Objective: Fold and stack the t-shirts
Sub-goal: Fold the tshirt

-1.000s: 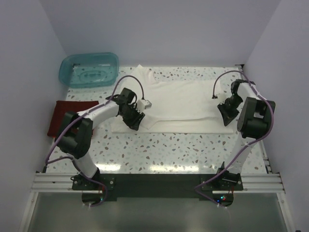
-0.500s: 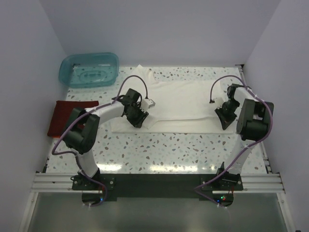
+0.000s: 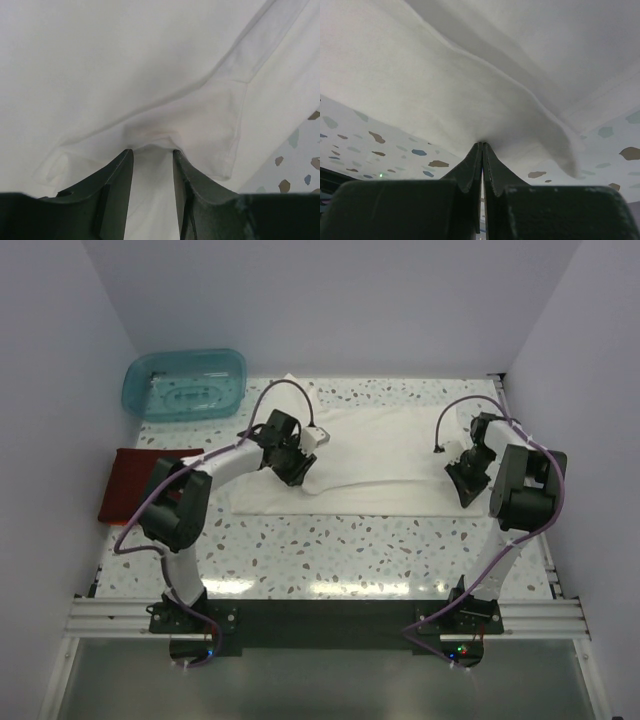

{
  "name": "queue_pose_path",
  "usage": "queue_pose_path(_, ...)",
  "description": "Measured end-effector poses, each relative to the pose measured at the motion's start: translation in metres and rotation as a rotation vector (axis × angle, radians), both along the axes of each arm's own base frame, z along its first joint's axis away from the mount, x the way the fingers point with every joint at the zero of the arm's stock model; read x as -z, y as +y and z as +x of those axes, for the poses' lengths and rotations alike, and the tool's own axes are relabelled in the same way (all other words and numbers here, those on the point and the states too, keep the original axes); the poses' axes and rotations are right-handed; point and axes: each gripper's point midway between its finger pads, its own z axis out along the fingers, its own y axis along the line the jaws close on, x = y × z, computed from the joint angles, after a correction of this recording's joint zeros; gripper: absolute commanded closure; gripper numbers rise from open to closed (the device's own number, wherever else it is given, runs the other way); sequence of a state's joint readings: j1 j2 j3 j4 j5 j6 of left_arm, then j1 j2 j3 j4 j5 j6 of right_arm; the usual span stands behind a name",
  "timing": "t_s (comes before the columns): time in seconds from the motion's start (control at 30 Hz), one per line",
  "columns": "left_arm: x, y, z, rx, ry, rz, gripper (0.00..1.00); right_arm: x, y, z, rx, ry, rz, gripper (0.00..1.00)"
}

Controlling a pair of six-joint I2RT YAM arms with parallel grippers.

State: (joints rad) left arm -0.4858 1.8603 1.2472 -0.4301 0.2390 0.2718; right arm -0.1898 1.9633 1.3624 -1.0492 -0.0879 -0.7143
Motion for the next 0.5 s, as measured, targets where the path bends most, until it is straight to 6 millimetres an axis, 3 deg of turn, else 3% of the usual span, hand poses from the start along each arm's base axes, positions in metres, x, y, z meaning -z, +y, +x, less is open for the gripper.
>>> queue_pose_path(0.3, 0.005, -0.020, 0.046, -0.012, -0.086, -0.024, 0.58, -0.001, -0.002, -0.002, -0.001, 0.006, -0.011, 0.97)
queue_pose_path(0.5, -0.016, -0.036, 0.078, -0.013, -0.169, -0.086, 0.52, -0.011, 0.004, 0.002, 0.003, -0.001, 0.018, 0.91)
